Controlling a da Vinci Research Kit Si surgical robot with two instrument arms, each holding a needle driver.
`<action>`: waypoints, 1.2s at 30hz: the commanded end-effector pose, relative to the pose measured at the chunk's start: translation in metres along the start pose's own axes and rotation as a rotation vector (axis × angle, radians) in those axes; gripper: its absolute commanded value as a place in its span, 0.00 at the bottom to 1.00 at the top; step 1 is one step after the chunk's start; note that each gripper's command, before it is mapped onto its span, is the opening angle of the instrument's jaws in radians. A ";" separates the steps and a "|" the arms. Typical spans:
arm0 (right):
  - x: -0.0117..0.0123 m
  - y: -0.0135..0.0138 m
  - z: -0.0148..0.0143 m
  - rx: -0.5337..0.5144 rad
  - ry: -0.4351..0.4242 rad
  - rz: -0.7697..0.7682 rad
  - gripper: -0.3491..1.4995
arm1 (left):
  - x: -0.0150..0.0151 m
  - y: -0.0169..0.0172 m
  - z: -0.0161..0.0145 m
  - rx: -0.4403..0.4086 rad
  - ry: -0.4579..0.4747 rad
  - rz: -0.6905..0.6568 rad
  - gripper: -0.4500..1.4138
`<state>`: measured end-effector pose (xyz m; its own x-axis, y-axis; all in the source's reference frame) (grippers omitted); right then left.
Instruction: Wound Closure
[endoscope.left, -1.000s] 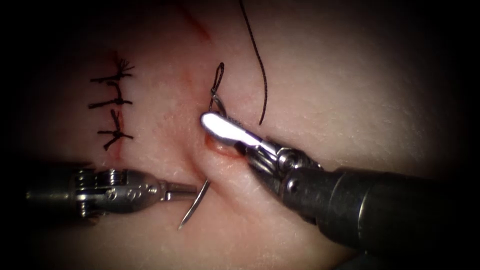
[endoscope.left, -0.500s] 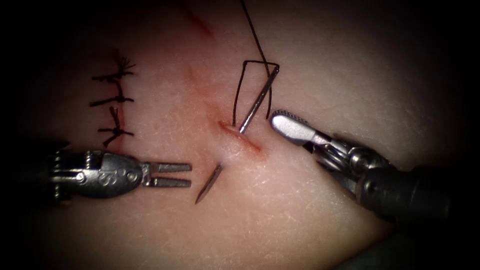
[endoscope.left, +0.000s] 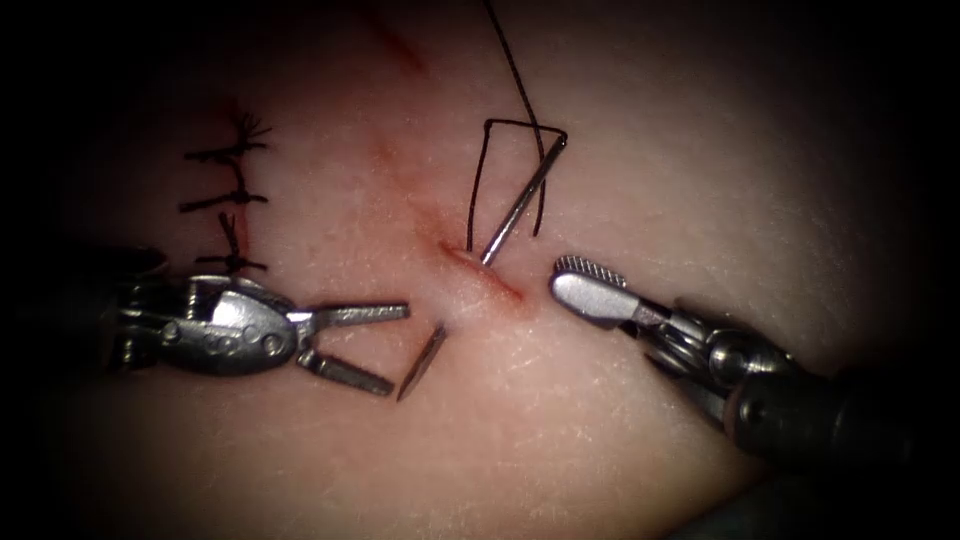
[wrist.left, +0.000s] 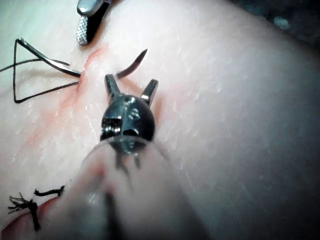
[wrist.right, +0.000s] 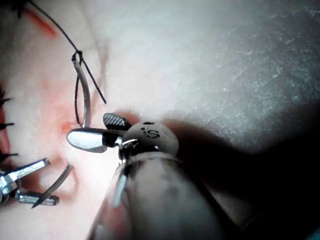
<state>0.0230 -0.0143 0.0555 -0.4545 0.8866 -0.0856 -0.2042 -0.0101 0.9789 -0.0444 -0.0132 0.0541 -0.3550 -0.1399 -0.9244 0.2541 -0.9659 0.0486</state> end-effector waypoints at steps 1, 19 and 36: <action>-0.0007 0.0005 0.0006 0.002 -0.001 -0.002 0.82 | 0.0000 -0.0003 0.0010 -0.008 0.010 0.013 0.62; -0.0020 0.0009 0.0003 0.015 -0.008 -0.012 0.76 | -0.0006 -0.0017 0.0037 -0.093 0.028 0.041 0.43; -0.0025 0.0005 -0.0001 0.015 -0.088 -0.150 0.45 | 0.0008 0.0003 0.0026 -0.215 0.040 -0.232 0.00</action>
<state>0.0233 -0.0163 0.0556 -0.3338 0.9154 -0.2252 -0.2586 0.1408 0.9557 -0.0460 -0.0144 0.0537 -0.3838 0.1168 -0.9160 0.3452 -0.9019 -0.2596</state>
